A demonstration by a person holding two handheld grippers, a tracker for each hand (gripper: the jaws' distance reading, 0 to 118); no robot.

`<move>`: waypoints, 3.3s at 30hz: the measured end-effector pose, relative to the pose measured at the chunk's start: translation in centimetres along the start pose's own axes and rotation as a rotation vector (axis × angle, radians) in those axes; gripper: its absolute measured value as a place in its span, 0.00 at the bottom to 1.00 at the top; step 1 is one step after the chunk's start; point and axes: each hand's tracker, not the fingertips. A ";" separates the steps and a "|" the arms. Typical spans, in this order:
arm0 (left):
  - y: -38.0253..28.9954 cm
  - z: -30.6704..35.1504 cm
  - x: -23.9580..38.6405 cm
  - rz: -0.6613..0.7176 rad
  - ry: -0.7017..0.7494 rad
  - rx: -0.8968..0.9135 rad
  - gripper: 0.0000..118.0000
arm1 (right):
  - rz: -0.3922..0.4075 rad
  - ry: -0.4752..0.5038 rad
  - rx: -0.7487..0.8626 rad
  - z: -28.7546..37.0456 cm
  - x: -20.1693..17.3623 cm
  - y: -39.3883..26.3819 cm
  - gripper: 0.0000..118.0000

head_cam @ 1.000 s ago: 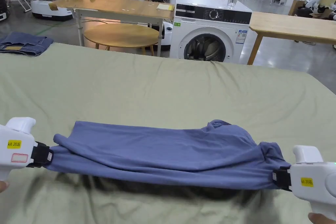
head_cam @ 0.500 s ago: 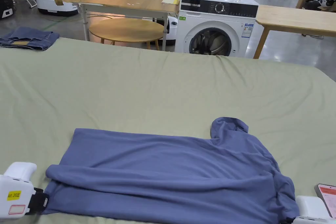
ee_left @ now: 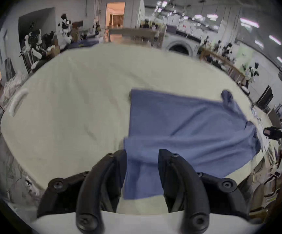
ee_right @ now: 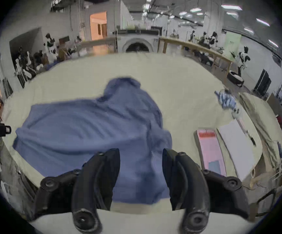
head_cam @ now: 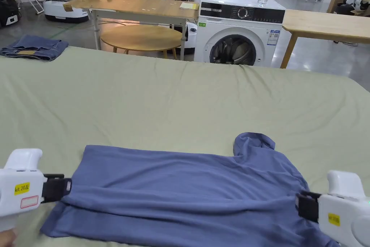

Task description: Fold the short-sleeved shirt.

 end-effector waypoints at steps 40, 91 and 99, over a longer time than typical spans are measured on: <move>12.8 -22.3 -2.5 -0.016 0.059 -0.437 0.45 | 0.020 -0.001 0.104 -8.1 -5.3 2.1 0.00; 9.0 -5.9 -2.1 -0.002 -0.040 -0.025 0.00 | -0.031 0.149 -0.081 -7.7 5.2 10.2 0.00; 5.3 -0.6 -2.4 -0.015 -0.069 0.014 0.00 | -0.026 0.141 -0.046 -0.6 6.2 5.2 0.00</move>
